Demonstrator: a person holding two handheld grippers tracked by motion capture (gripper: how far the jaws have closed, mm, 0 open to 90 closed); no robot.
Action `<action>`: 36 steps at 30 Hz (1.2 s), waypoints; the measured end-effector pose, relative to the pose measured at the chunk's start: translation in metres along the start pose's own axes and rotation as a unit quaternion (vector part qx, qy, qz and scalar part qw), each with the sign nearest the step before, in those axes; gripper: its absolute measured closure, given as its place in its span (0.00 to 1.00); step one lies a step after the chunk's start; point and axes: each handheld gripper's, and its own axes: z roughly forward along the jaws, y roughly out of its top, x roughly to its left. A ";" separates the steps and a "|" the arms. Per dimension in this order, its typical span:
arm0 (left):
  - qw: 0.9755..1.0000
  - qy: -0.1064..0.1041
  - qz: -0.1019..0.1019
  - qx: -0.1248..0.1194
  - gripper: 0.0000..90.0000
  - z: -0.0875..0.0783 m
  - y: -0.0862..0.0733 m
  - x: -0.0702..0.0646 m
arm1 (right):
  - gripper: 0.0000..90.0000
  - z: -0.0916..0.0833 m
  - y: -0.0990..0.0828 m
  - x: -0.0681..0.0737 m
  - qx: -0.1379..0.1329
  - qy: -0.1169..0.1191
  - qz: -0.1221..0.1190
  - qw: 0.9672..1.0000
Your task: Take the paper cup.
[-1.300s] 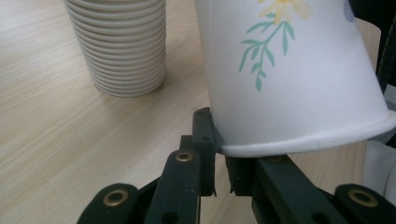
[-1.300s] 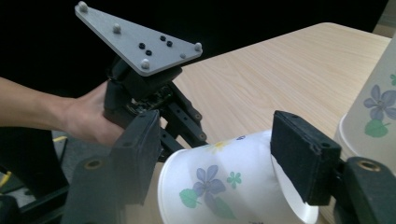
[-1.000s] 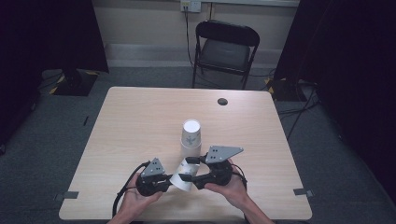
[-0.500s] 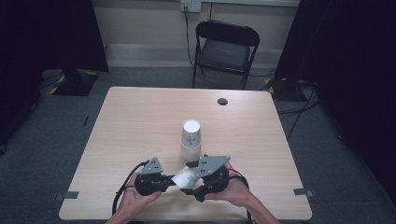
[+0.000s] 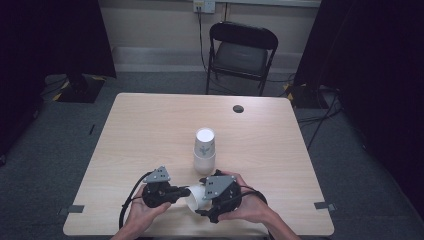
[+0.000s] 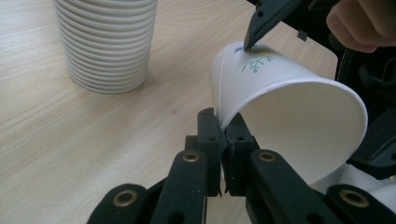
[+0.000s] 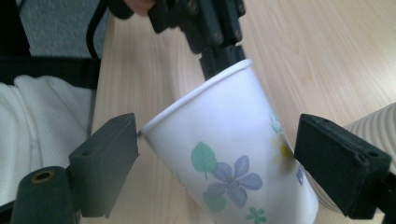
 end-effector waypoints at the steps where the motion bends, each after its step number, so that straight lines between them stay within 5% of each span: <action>1: 1.000 0.000 0.000 0.000 0.98 0.000 0.000 0.000 | 0.14 0.001 0.000 0.001 0.005 -0.002 -0.003 1.000; 6: 1.000 -0.005 -0.010 -0.007 0.98 -0.002 0.001 0.003 | 0.13 0.008 -0.001 0.004 0.023 -0.008 -0.020 1.000; 20: 0.998 -0.027 -0.048 -0.021 0.98 0.000 0.002 0.000 | 0.18 0.021 -0.001 0.007 0.053 -0.027 -0.009 0.998; 27: 0.997 -0.035 -0.050 -0.048 0.92 -0.004 0.002 0.000 | 0.24 0.019 -0.002 0.003 0.030 -0.015 0.023 0.999; 36: 0.996 -0.032 -0.068 -0.054 0.83 -0.008 0.000 0.001 | 0.25 0.015 -0.003 0.001 0.008 -0.025 0.049 0.998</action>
